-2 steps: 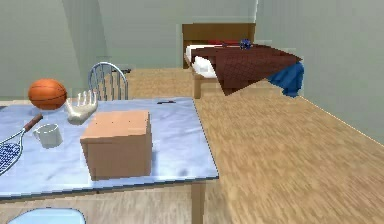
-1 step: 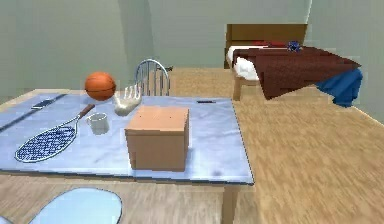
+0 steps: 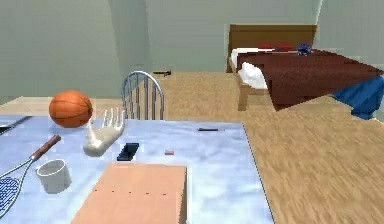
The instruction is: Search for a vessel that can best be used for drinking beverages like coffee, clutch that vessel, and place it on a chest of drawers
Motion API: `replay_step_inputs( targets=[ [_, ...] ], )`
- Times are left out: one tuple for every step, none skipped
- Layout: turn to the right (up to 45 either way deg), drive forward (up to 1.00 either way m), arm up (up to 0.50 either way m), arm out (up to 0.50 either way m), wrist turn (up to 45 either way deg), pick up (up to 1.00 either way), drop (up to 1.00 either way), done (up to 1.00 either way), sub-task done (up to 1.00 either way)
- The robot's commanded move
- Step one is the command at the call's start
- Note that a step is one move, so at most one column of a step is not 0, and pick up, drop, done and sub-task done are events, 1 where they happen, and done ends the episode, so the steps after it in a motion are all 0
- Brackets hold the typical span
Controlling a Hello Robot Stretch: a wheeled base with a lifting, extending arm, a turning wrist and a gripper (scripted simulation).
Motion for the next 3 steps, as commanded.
replay_step_inputs(
  targets=[
    [-45.0, 0.00, 0.00, 0.00, 0.0, 0.00, 0.00, 0.00, 0.00],
    [-45.0, 0.00, 0.00, 0.00, 0.0, 0.00, 0.00, 0.00, 0.00],
    [-33.0, 0.00, 0.00, 0.00, 0.0, 0.00, 0.00, 0.00, 0.00]
  ],
)
